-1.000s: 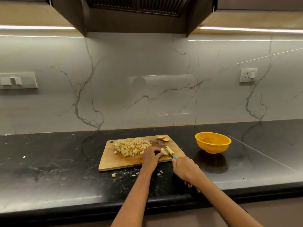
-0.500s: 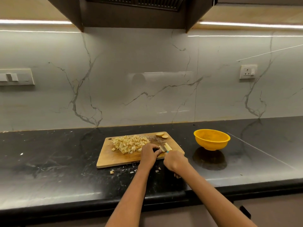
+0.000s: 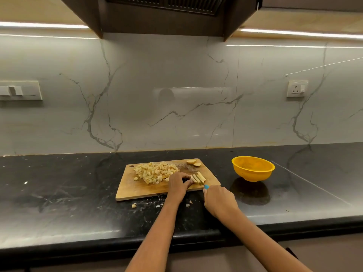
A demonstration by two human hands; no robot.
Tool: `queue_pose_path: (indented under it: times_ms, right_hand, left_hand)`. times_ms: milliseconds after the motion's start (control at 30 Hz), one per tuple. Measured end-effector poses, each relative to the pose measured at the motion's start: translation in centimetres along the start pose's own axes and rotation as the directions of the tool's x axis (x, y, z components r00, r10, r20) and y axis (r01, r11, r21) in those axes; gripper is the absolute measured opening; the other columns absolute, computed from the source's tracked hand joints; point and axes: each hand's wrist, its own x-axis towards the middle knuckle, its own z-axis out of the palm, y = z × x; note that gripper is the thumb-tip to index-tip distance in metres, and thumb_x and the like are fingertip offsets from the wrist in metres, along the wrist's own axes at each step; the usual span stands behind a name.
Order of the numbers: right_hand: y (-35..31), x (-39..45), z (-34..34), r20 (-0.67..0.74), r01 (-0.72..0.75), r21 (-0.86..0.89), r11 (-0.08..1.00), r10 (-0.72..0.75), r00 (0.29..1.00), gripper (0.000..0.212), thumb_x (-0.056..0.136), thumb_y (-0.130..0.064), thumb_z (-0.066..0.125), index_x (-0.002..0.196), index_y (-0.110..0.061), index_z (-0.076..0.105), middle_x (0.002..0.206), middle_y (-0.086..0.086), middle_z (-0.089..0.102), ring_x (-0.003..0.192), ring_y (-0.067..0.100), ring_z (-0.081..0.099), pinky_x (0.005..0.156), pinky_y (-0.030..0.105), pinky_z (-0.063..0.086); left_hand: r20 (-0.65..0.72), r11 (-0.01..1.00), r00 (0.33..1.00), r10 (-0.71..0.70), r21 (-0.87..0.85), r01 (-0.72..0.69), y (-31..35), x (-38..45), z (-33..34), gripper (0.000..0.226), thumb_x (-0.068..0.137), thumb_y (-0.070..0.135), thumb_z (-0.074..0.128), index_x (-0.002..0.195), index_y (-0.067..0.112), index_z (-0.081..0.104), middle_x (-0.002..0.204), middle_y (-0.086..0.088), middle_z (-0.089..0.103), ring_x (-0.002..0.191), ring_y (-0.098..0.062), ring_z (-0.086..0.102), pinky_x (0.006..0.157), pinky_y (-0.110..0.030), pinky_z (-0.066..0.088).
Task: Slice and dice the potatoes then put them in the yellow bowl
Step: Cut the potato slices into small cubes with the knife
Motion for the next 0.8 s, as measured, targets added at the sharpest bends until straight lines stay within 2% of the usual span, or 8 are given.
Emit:
queue_pose_path:
  times_ms: [133,233,400,467,533,633,700,800]
  right_hand:
    - [0.1,0.6,-0.4,0.051,-0.088,0.193,0.977,0.079,0.996,0.043,0.102,-0.037,0.031,0.115,-0.005,0.057,0.108,0.011,0.064,0.096,0.024,0.064,0.08,0.032,0.05]
    - [-0.3,1.1,-0.3,0.118,-0.084,0.214,0.973,0.059,0.991,0.044,0.103,-0.037,0.03,0.112,-0.002,0.055,0.088,0.01,0.061,0.081,0.023,0.065,0.073,0.032,0.054]
    - [-0.3,1.5,-0.1,0.126,-0.062,0.228,0.972,0.033,0.991,0.042,0.103,-0.035,0.031,0.107,-0.002,0.056,0.076,0.006,0.058,0.071,0.019,0.062,0.07,0.029,0.053]
    - [-0.4,1.6,0.0,0.151,-0.078,0.224,0.971,0.045,0.988,0.039,0.103,-0.032,0.032,0.101,-0.002,0.056,0.079,0.007,0.058,0.075,0.022,0.064,0.067,0.029,0.052]
    - [-0.7,2.0,0.2,0.165,-0.086,0.21,0.974,0.052,0.985,0.033,0.102,-0.027,0.034,0.095,-0.002,0.055,0.09,0.013,0.063,0.086,0.026,0.065,0.063,0.028,0.049]
    - [-1.7,3.1,0.3,0.204,-0.023,0.111,0.994,0.0,0.979,0.034,0.1,-0.017,0.033,0.114,0.001,0.058,0.11,0.017,0.065,0.097,0.03,0.063,0.068,0.031,0.045]
    - [-2.4,3.8,0.1,0.228,0.018,0.064,0.998,-0.032,0.973,0.035,0.099,-0.013,0.033,0.118,0.003,0.057,0.113,0.017,0.064,0.103,0.032,0.062,0.068,0.03,0.04]
    - [-3.0,4.5,-0.1,0.231,0.048,-0.008,0.999,-0.045,0.972,0.035,0.098,-0.013,0.035,0.122,0.001,0.057,0.117,0.015,0.062,0.106,0.03,0.061,0.071,0.03,0.041]
  left_hand:
    - [-0.033,0.999,0.999,-0.036,-0.009,0.035,0.1,0.1,-0.1,0.026,0.085,0.013,0.067,0.109,0.006,0.068,0.111,-0.007,0.068,0.105,-0.014,0.059,0.082,-0.012,0.033]
    - [-0.028,0.999,0.999,-0.036,-0.008,0.036,0.1,0.1,-0.1,0.022,0.084,0.012,0.067,0.106,0.006,0.07,0.107,-0.006,0.069,0.101,-0.013,0.061,0.081,-0.012,0.036]
    - [-0.021,0.999,0.999,-0.033,0.0,0.033,0.0,0.2,-0.1,0.021,0.084,0.014,0.068,0.103,0.007,0.071,0.104,-0.006,0.071,0.098,-0.014,0.062,0.084,-0.019,0.041]
    - [-0.019,1.0,0.999,-0.031,-0.002,0.031,-0.1,0.3,0.0,0.021,0.084,0.014,0.068,0.103,0.007,0.071,0.104,-0.007,0.071,0.099,-0.014,0.062,0.085,-0.02,0.041]
    - [-0.016,1.0,1.0,-0.025,-0.003,0.025,-0.1,0.4,0.1,0.021,0.083,0.014,0.068,0.102,0.007,0.072,0.103,-0.007,0.071,0.099,-0.014,0.062,0.085,-0.02,0.042]
    - [-0.015,1.0,1.0,-0.018,-0.006,0.018,-0.1,0.4,0.0,0.019,0.082,0.014,0.07,0.1,0.007,0.073,0.101,-0.008,0.071,0.097,-0.015,0.063,0.083,-0.02,0.042]
    - [-0.02,1.0,1.0,-0.013,-0.001,0.013,-0.1,0.4,0.0,0.018,0.082,0.013,0.07,0.098,0.006,0.073,0.099,-0.008,0.072,0.095,-0.016,0.063,0.08,-0.018,0.041]
    - [-0.045,1.0,0.999,-0.005,-0.002,0.005,-0.1,0.3,0.1,0.017,0.082,0.012,0.069,0.097,0.005,0.073,0.098,-0.009,0.072,0.094,-0.017,0.063,0.078,-0.019,0.041]
